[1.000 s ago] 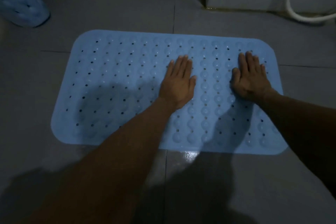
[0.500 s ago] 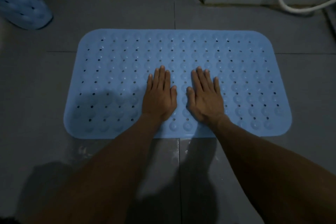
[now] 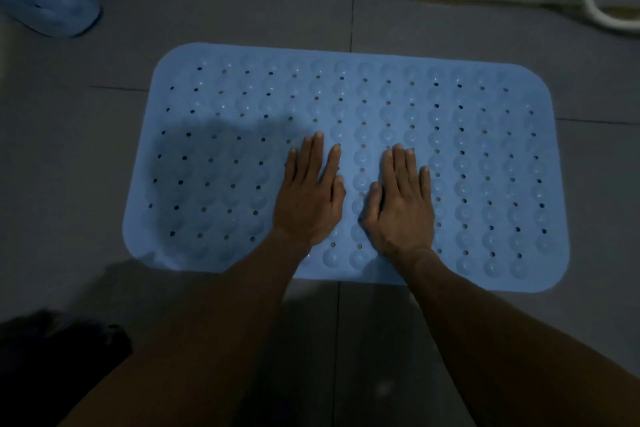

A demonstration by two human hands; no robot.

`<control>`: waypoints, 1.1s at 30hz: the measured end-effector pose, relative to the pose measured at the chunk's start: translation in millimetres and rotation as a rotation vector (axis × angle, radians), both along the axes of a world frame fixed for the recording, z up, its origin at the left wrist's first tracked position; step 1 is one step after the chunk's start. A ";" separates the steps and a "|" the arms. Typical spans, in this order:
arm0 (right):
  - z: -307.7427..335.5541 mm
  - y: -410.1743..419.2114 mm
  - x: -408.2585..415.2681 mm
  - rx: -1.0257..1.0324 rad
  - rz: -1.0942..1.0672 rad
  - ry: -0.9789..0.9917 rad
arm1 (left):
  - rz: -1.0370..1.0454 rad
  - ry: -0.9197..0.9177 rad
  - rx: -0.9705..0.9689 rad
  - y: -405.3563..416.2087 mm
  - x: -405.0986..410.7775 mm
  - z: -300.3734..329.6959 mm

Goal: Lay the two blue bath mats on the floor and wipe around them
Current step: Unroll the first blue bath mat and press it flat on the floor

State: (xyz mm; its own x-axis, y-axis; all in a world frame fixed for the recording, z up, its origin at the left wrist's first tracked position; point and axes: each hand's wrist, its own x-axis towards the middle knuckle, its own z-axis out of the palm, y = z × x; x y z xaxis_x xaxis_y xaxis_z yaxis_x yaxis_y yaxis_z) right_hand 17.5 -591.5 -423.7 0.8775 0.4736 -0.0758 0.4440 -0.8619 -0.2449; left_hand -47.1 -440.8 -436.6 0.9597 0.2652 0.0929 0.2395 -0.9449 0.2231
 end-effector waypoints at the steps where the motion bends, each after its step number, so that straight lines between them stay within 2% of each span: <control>1: -0.1 0.1 0.8 -0.011 0.007 0.006 | -0.008 0.007 -0.001 0.1 0.8 0.3; 17: 2.7 0.8 5.2 -0.033 0.061 0.028 | -0.035 -0.003 -0.025 4.1 3.2 3.5; 33: 5.0 -1.2 0.9 -0.033 0.061 0.018 | -0.038 0.072 0.017 1.9 -0.3 2.8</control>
